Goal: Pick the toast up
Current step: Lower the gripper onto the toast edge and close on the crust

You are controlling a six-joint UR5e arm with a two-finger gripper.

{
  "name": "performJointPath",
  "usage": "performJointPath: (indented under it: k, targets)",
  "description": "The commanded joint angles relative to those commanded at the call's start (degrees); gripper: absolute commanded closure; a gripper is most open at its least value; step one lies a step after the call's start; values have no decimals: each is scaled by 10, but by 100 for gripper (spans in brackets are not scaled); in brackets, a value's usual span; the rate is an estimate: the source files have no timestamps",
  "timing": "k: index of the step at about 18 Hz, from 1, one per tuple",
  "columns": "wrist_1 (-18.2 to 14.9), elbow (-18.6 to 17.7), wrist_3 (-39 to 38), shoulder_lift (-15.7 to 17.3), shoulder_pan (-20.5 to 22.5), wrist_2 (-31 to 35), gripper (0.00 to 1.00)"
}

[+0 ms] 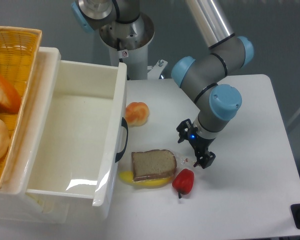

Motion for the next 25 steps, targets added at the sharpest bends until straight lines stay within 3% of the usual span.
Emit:
performJointPath:
  k: [15, 18, 21, 23, 25]
  targets:
    - [0, 7, -1, -20, -11, -2, 2]
    - [-1, 5, -6, -20, -11, -1, 28]
    - [0, 4, -10, -24, -11, -2, 34]
    - [-1, 4, -11, -24, -11, -2, 46]
    - [-3, 4, -11, -23, -11, 1, 70]
